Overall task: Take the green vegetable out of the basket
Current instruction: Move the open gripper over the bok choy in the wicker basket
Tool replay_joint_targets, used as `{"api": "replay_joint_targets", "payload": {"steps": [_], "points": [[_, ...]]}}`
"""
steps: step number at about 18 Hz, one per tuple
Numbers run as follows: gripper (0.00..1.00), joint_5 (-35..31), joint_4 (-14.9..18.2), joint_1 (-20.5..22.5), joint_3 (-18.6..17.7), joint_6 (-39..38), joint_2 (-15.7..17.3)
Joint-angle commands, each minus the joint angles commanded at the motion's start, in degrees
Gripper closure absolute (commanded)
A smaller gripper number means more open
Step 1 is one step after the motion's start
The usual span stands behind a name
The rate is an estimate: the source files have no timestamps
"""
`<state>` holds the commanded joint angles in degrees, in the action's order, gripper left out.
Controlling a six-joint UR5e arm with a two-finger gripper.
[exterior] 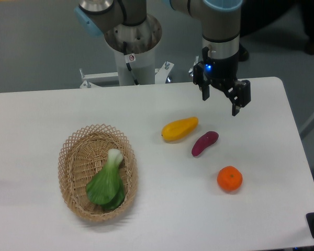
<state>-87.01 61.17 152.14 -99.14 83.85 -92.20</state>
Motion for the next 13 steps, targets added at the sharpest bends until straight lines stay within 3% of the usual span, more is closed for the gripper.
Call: {"api": "replay_joint_targets", "payload": {"steps": [6,11,13], "points": [[0.0,0.1,0.1,-2.3,0.0,-3.4,0.5],[0.0,1.6,-0.8,-6.9,-0.1,-13.3,-0.5],[0.0,1.5,-3.4,-10.0,0.0,-20.4,-1.8]]}}
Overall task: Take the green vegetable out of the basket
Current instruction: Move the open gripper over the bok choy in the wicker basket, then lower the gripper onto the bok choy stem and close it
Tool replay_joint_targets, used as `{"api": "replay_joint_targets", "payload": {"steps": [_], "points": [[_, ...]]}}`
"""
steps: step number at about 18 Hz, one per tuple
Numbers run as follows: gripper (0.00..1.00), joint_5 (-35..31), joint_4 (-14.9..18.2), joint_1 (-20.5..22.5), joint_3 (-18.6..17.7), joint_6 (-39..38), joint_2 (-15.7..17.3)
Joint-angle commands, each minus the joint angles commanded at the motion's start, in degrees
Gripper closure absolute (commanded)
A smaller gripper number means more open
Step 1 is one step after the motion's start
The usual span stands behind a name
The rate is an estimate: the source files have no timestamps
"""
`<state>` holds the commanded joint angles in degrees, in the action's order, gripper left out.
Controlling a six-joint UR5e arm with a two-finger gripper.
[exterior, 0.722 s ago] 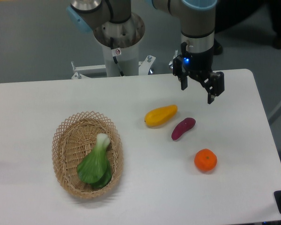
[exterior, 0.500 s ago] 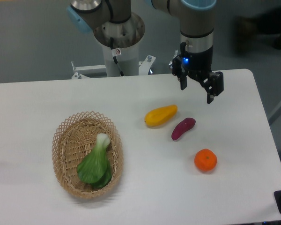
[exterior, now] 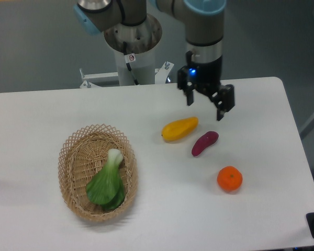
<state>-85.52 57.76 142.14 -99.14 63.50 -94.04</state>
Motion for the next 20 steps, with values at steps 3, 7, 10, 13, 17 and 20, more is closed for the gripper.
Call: {"api": "replay_joint_targets", "payload": {"steps": [3,7,10,13,17,20], "points": [[0.0,-0.4,-5.4,-5.0,0.1,-13.7,-3.3],[0.0,-0.4,-10.6,-11.3,1.8,-26.2,-8.0],[0.0,-1.4,-10.7,-14.5,0.9,-27.7,-9.8],[0.0,-1.6,-10.6,-16.8,-1.2,-30.6,-11.4],[0.0,-1.9,-10.7,-17.7,-3.9,-31.1,-13.4],[0.0,-3.3,-11.1,-17.9,-6.1,-30.7,-13.9]]}}
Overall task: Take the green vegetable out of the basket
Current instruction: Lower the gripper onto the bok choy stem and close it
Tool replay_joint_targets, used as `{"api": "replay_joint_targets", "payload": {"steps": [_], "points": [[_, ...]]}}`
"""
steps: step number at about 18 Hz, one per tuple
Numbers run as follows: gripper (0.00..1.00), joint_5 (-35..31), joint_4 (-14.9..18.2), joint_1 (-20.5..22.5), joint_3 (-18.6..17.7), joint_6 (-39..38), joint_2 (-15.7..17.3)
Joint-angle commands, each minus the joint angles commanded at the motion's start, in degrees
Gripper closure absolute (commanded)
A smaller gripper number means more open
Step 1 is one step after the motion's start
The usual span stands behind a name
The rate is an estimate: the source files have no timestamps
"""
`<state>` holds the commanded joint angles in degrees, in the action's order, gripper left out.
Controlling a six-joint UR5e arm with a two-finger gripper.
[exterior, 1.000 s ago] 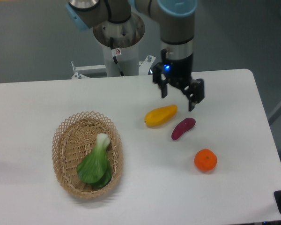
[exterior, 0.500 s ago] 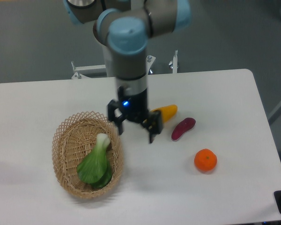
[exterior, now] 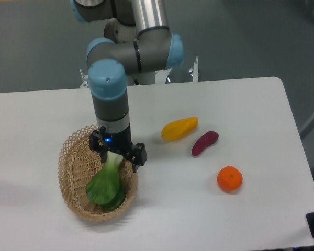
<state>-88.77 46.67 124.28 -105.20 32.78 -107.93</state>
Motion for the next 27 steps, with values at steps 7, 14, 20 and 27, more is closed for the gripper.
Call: {"api": "replay_joint_targets", "payload": {"steps": [7,14,20,27], "points": [[0.0,-0.3,-0.5,-1.7,-1.1,0.1,-2.8],[0.0,-0.8,-0.8,-3.5,-1.9,-0.3,-4.4],[0.0,-1.8,-0.9,-3.6,-1.8,-2.2,-4.9],[0.2,-1.9,-0.9,-3.6,-1.1,-2.3,-5.5]]}}
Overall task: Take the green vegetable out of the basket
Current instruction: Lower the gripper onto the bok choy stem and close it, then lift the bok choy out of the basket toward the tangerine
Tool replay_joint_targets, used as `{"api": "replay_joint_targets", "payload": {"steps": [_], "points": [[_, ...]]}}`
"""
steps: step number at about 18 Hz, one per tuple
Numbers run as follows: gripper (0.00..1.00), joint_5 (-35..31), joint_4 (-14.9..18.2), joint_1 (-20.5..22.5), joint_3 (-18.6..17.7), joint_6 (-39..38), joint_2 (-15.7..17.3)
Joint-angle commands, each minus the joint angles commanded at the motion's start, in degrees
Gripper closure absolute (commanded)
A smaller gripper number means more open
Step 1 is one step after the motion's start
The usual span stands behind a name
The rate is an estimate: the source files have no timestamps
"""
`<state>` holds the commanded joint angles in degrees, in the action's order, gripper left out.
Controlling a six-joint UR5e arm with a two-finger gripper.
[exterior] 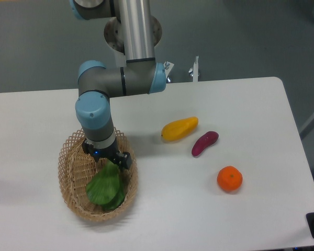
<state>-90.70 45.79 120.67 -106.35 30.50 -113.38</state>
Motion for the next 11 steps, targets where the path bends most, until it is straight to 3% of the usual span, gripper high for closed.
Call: {"api": "replay_joint_targets", "payload": {"steps": [6,11], "points": [[0.52,0.2,0.1,0.0,0.2,0.5,0.4],[0.62,0.2,0.1,0.1,0.4,1.0,0.8]]}}
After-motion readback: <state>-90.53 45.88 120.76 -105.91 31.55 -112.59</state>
